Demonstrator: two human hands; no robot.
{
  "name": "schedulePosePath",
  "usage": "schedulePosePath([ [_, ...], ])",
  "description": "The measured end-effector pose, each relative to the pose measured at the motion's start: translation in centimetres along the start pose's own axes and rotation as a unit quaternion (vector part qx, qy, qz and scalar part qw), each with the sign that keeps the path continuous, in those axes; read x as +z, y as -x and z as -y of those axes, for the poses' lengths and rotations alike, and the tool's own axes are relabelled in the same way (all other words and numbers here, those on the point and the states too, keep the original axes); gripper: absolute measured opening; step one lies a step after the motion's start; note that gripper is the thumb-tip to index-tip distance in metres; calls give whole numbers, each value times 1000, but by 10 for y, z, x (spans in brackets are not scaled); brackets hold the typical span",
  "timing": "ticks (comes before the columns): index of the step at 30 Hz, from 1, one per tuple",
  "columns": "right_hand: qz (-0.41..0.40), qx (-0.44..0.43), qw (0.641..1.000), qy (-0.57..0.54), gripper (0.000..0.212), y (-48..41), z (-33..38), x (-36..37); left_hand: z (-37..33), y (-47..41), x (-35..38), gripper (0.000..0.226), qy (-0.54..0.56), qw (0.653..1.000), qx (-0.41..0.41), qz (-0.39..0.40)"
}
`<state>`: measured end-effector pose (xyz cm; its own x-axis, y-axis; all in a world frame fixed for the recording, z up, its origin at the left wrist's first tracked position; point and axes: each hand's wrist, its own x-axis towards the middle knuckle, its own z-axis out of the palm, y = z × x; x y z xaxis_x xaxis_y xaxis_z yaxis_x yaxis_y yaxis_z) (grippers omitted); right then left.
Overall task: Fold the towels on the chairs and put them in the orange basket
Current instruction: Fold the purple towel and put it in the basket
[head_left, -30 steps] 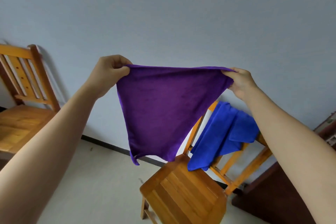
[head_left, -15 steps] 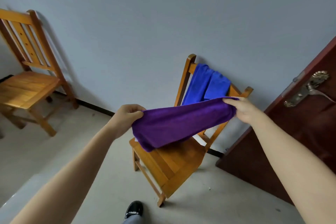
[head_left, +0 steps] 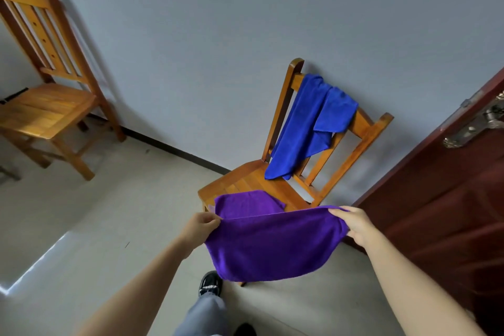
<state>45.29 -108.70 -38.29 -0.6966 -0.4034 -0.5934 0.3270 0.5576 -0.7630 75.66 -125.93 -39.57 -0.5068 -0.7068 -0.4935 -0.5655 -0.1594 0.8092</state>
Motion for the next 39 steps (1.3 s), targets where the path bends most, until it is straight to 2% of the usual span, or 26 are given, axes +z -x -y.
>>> schedulePosePath([
  [10, -37, 75, 996, -5, 14, -37, -15, 33, 11, -56, -7, 30, 12, 998, -36, -56],
  [14, -77, 108, 991, 0, 31, -61, -20, 46, 9, -97, -14, 32, -23, 999, -42, -26],
  [20, -139, 111, 984, -15, 9, -112, -32, 81, 11, -169, -17, 31, -23, 997, -67, -23],
  [22, -150, 119, 981, -19, 14, -138, -46, 94, 21, -193, -14, 25, -4, 995, -93, -44],
  [24, -150, 123, 981, -22, 18, -157, -58, 107, 33, -209, -14, 18, -8, 991, -123, -46],
  [28, -143, 119, 982, 5, 9, -196, -81, 123, 69, -236, -9, 28, -28, 984, -174, -33],
  [33, -125, 98, 986, 53, 24, -255, -102, 134, 98, -274, 9, 11, 99, 968, -200, -114],
  [35, -116, 103, 986, 69, 28, -276, -112, 137, 104, -290, 21, 11, 135, 962, -212, -110],
  [39, -84, 97, 987, 100, 28, -307, -128, 146, 111, -316, 52, 11, 132, 961, -224, -90],
])
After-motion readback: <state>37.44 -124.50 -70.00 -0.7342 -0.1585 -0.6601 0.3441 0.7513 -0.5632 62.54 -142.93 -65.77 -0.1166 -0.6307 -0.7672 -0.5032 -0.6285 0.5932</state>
